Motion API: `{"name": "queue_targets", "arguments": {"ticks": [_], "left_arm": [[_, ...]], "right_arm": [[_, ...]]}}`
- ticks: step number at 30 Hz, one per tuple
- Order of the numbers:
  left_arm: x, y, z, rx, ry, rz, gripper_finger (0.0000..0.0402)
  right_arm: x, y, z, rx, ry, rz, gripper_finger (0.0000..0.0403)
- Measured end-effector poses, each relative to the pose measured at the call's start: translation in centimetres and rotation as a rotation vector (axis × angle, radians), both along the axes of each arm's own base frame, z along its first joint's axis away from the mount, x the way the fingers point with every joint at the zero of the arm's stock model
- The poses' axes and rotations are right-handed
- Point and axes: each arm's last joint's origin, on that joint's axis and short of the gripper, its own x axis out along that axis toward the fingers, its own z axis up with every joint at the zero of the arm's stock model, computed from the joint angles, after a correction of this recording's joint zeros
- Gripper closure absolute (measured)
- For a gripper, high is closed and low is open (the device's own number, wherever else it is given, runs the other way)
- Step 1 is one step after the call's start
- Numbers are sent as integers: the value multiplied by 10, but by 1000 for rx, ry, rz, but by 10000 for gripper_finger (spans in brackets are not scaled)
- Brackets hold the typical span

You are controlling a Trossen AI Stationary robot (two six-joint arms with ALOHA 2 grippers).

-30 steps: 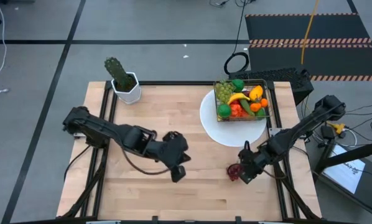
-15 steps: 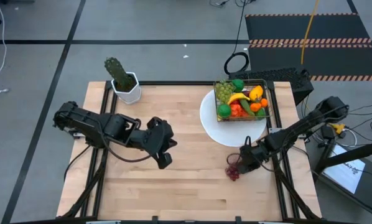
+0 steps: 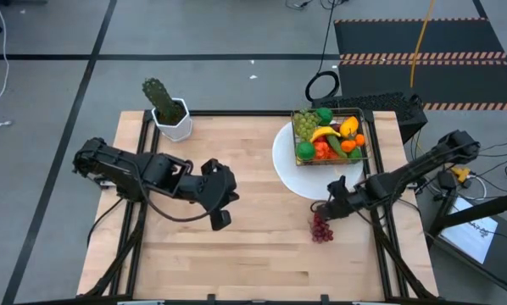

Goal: Build produce basket
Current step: Put the red grapes into the gold wire basket

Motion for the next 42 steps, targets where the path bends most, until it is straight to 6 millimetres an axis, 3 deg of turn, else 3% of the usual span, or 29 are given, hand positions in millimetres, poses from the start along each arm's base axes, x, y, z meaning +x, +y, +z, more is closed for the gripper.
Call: {"name": "queue_targets", "arguments": {"ticks": [9,20,30,35,42], "left_arm": [[-9,-2,-6,31,101,-41,396],[-9,7,-8,68,143,-60,381],[-2,25,-8,-103,157,-46,380],[-1,28,-8,-158,166,-53,380],[0,27,-7,-205,156,-17,380]], "right_arm": [[0,44,19,36,-69,94,397],[10,90,-9,70,-118,151,307],[11,93,-31,-48,-41,233,209],[12,94,-32,-45,-40,235,200],[7,88,-13,18,-80,183,200]]}}
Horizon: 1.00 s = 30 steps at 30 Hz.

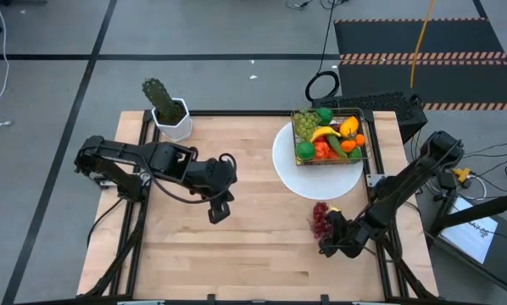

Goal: Build produce basket
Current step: Put the red grapes into the gold wire basket

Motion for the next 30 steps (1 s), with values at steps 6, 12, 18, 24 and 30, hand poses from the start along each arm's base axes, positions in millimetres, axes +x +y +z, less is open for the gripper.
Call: {"name": "queue_targets", "arguments": {"ticks": [6,12,18,24,30], "left_arm": [[5,-4,5,-39,-72,20,380],[5,-10,5,-67,-78,32,380],[2,-19,5,-73,-76,25,380],[1,-23,5,-79,-77,56,380],[0,-27,5,-89,-74,59,380]], "right_arm": [[-16,-16,9,-153,30,94,200],[-23,-7,11,-265,-66,250,203],[-33,11,9,-351,-191,320,241],[-41,21,0,-512,-263,384,257],[-44,28,-13,-553,-245,415,200]]}}
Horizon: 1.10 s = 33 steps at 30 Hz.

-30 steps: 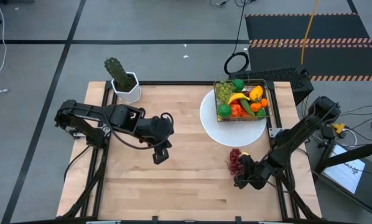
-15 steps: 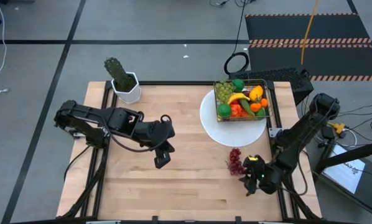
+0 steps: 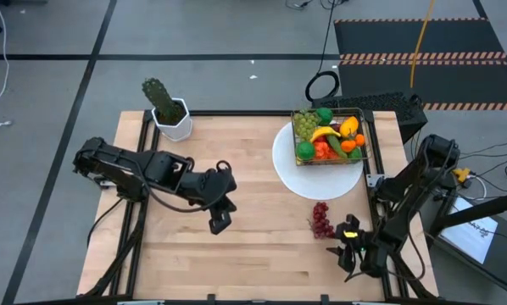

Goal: Build produce basket
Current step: Put the red grapes into the gold wire basket

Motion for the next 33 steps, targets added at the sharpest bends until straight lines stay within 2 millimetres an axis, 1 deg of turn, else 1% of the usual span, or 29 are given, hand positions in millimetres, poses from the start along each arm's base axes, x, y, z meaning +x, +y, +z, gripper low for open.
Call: {"name": "queue_targets", "arguments": {"ticks": [3,6,13,18,22,27,33], "left_arm": [[0,-1,0,5,-1,1,380],[0,0,0,21,-5,13,380],[0,0,0,28,-7,19,380],[0,0,0,28,-7,18,380],[0,0,0,29,-7,19,380],[0,0,0,48,-12,18,380],[0,0,0,51,-12,17,380]], "right_arm": [[-2,3,-6,-20,14,8,171],[-3,5,-12,-45,27,16,163],[-3,5,-19,-81,49,11,194],[-4,6,-20,-29,90,-6,211],[-5,7,-20,-13,105,-2,215],[-2,2,-19,-81,37,-41,215],[3,-5,-22,-110,42,-56,216]]}}
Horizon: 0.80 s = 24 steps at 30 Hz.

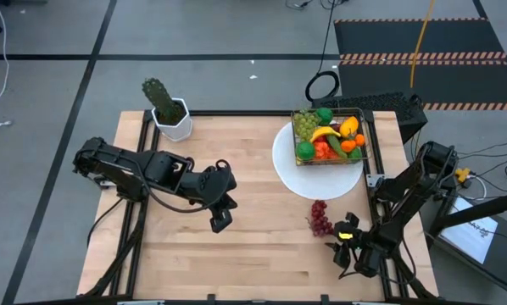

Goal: Build produce basket
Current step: Put the red grapes into the gold wire basket

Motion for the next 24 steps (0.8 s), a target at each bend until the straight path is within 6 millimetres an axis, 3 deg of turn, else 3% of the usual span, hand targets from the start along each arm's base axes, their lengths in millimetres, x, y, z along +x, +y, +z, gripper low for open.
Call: {"name": "queue_targets", "arguments": {"ticks": [15,24], "left_arm": [[0,0,0,10,-1,-5,380],[0,1,0,14,-3,0,380]], "right_arm": [[3,-21,-18,-32,-42,-36,218],[4,-28,-21,-69,-28,-33,287]]}}
